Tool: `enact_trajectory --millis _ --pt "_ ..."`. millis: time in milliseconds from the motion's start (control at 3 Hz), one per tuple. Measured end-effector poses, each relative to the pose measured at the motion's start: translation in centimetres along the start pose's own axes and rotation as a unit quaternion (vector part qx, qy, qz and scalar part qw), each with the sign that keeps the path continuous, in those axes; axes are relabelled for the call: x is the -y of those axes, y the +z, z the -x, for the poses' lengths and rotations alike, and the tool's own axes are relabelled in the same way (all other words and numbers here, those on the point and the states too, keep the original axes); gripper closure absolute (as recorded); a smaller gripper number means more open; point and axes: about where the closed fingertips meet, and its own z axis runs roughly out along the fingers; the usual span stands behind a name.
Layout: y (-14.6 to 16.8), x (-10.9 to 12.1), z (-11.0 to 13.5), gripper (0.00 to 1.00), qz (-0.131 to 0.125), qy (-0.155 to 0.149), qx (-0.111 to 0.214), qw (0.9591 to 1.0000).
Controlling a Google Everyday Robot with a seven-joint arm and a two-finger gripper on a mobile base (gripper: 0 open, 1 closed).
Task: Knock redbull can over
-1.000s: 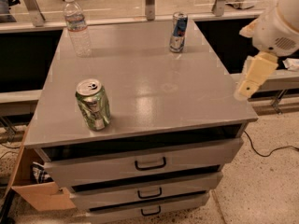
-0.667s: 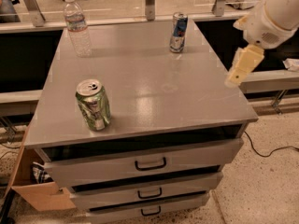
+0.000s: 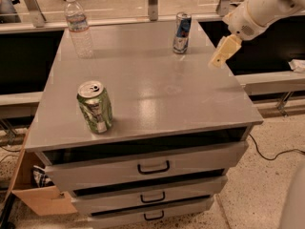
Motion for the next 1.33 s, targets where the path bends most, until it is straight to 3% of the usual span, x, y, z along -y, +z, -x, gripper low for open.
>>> enact_trajectory --millis 333,667,1000,1333 --pt "3.3 2.1 1.9 0.00 0.004 0.028 0.043 0.9987" --pt "6.1 3.0 3.5 0.00 0.013 0.063 0.092 0.9937" --pt "8.2 3.9 4.9 0.00 0.018 0.100 0.143 0.9845" --pt "9.3 4.2 6.0 0.00 0.029 0.126 0.194 0.9726"
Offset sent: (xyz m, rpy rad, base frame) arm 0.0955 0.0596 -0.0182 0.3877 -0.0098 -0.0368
